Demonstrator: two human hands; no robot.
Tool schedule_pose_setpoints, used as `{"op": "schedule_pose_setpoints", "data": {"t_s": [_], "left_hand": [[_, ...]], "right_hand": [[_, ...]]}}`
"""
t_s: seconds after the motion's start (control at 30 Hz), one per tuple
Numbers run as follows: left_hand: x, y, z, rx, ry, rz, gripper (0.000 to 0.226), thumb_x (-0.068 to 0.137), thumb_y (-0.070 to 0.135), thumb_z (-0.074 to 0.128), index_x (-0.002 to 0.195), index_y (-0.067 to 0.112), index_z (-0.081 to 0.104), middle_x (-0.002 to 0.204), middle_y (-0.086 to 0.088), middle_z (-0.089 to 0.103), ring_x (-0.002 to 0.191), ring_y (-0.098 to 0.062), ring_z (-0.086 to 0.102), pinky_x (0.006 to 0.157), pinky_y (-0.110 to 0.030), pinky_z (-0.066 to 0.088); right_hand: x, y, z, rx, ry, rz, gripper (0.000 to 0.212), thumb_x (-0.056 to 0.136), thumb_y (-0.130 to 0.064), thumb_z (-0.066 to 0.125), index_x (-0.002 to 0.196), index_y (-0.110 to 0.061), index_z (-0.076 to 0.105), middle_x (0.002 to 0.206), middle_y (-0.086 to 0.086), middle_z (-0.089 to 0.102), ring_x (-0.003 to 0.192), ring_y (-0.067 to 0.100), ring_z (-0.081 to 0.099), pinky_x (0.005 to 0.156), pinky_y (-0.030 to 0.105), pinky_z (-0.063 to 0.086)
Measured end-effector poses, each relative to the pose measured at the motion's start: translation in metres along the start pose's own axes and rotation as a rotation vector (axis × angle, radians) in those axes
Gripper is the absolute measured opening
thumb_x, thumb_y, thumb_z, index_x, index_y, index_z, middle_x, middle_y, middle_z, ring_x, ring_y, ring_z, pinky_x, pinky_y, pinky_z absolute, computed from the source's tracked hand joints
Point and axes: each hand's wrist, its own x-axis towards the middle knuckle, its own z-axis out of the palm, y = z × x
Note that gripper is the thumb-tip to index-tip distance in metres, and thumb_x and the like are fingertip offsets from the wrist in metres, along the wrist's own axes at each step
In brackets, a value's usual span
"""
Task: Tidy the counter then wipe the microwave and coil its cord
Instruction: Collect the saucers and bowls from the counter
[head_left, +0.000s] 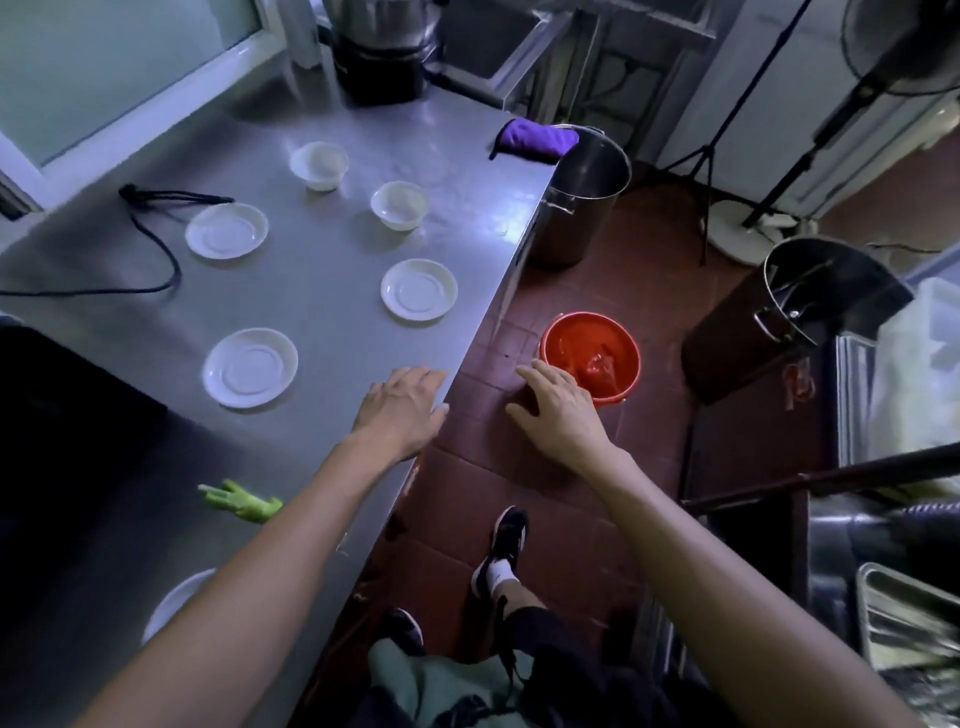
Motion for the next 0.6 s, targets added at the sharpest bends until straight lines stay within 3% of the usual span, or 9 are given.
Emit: {"op": "schedule_pose_setpoints", "data": {"t_s": [0.17, 0.37, 0.6], "left_hand": [[0.07, 0.032, -0.017, 0.019, -0.004, -0.022, 0.053, 0.098, 0.041, 0.048, 0.148, 0.026, 0.039, 0.15, 0.001, 0.044, 0.136, -0.023, 0.041, 0.107, -0.041, 0.037], [0.127, 0.056, -0.029, -0.007, 0.039, -0.072, 0.049, 0.097, 0.038, 0.053, 0.144, 0.024, 0.046, 0.146, 0.003, 0.049, 0.133, -0.022, 0.043, 0.102, -0.04, 0.04], [0.158, 0.039, -0.041, -0.057, 0.067, -0.194, 0.048, 0.096, 0.036, 0.051, 0.143, 0.026, 0.047, 0.147, 0.005, 0.048, 0.131, -0.023, 0.044, 0.095, -0.043, 0.045]], "right_hand": [[0.055, 0.044, -0.031, 0.07, 0.005, 0.003, 0.059, 0.096, -0.04, 0.058, 0.15, -0.025, 0.039, 0.16, 0.005, 0.032, 0.148, 0.026, 0.026, 0.115, 0.049, 0.031], [0.117, 0.09, -0.061, 0.138, 0.012, 0.003, 0.055, 0.092, -0.032, 0.061, 0.143, -0.017, 0.047, 0.145, 0.011, 0.048, 0.135, 0.034, 0.043, 0.104, 0.05, 0.043], [0.189, 0.092, -0.062, 0.127, -0.047, -0.077, 0.06, 0.095, -0.04, 0.061, 0.149, -0.022, 0.041, 0.157, 0.008, 0.038, 0.142, 0.032, 0.037, 0.113, 0.049, 0.037]]}}
